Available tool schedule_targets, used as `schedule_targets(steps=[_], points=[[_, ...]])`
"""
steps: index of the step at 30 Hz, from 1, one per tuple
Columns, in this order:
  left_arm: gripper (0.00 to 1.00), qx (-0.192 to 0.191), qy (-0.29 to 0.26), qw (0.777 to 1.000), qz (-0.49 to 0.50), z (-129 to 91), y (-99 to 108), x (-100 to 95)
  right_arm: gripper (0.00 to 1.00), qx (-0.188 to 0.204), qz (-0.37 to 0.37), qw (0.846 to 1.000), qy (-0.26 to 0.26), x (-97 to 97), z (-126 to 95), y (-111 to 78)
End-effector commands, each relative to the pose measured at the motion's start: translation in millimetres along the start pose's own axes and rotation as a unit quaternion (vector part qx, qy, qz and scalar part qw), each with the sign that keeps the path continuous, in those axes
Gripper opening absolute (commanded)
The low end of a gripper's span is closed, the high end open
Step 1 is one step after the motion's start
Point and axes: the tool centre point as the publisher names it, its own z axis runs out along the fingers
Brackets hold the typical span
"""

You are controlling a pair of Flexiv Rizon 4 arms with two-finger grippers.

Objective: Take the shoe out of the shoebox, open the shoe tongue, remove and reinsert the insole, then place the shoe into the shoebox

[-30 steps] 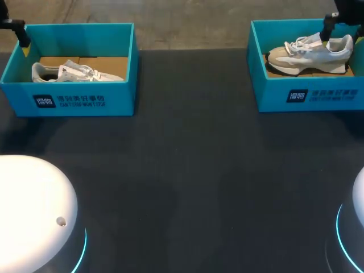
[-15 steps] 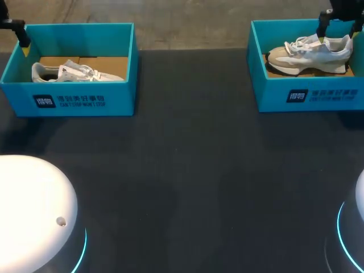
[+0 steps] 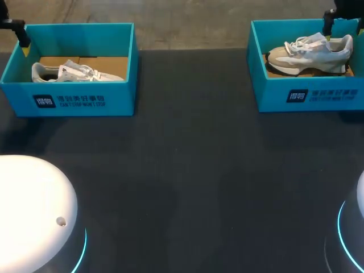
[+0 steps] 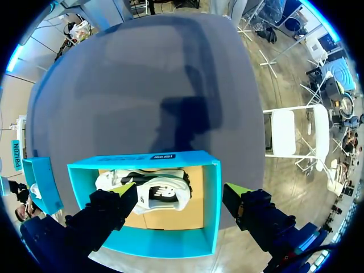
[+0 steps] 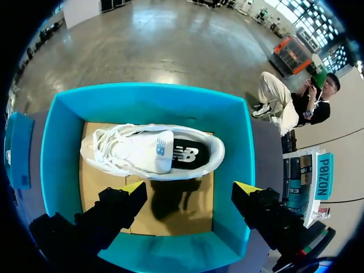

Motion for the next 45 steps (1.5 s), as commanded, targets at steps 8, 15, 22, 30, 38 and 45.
schedule_targets(steps=[8,15,22,30,38,45], points=[[1.0,-0.001,0.001,1.0,0.0,0,-1,0.1,0.83,0.024,-0.001,1.0,-0.012,-7.0,31,24.3],[1.0,-0.001,0.001,1.0,0.0,0,-1,0.1,0.75,0.032,0.001,0.999,-0.017,-13.3,39,30.2],[1.0,-0.001,0.001,1.0,0.0,0,-1,0.1,0.71,0.039,0.009,0.999,-0.025,-22.8,47,33.5],[1.0,-0.001,0.001,1.0,0.0,0,-1,0.1,0.51,0.056,0.016,0.998,-0.028,-30.1,59,33.5],[1.0,-0.001,0.001,1.0,0.0,0,-1,0.1,0.5,0.063,0.02,0.997,-0.031,-35.2,67,34.6],[1.0,-0.001,0.001,1.0,0.0,0,-1,0.1,0.53,0.07,0.023,0.997,-0.033,-39.3,73,34.8]])
